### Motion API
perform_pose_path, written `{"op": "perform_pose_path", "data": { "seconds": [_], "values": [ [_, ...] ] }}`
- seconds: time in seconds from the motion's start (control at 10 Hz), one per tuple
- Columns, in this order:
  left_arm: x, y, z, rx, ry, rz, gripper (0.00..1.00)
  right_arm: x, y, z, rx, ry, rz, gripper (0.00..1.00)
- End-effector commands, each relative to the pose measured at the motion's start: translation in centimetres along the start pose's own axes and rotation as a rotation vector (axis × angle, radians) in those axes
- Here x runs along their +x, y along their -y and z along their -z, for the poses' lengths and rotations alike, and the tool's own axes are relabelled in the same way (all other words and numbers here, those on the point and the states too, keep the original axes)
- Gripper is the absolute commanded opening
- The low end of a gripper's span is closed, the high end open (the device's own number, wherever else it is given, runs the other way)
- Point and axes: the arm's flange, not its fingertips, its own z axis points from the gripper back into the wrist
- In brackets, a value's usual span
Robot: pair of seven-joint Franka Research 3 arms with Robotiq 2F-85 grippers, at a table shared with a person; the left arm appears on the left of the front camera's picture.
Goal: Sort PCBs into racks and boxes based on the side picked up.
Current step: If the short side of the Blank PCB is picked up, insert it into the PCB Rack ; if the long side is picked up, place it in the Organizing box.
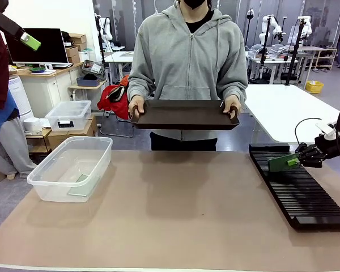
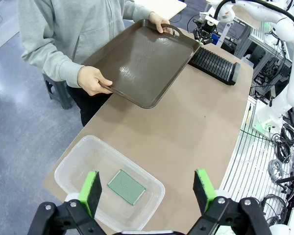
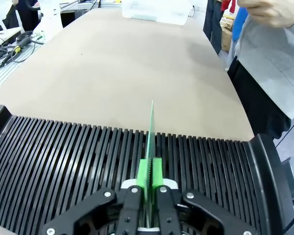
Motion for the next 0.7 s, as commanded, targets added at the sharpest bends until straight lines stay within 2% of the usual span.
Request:
{"op": "perform_pose_path", "data": {
  "seconds": [0.0, 0.1, 0.2, 0.3, 0.4, 0.5, 0.6],
  "values": [
    [-0.1, 0.0, 0.1, 0.005, 0.005, -0.004, 1.00, -1.1, -0.5, 0.4, 0.030, -0.053, 0.017, 0.24],
    [-0.1, 0.0, 0.1, 0.005, 0.005, -0.004, 1.00, -1.0, -0.5, 0.4, 0.032, -0.054, 0.016, 0.40],
    [-0.1, 0.0, 0.1, 0.005, 0.005, -0.004, 1.00, -0.9, -0.6, 0.4, 0.033, -0.055, 0.015, 0.44],
    [-0.1, 0.0, 0.1, 0.005, 0.005, -0.004, 1.00, -0.8, -0.6, 0.3, 0.033, -0.056, 0.011, 0.36],
    [-0.1, 0.0, 0.1, 0.005, 0.005, -0.004, 1.00, -0.7, -0.5, 0.2, 0.030, -0.058, 0.003, 0.63],
    [-0.1, 0.0, 0.1, 0.005, 0.005, -0.004, 1.00, -0.4, -0.5, -0.1, 0.024, -0.057, -0.004, 0.56],
    [-0.1, 0.0, 0.1, 0.005, 0.005, -0.004, 1.00, 0.1, -0.6, -0.5, 0.021, -0.064, -0.011, 0.83]
  ]
}}
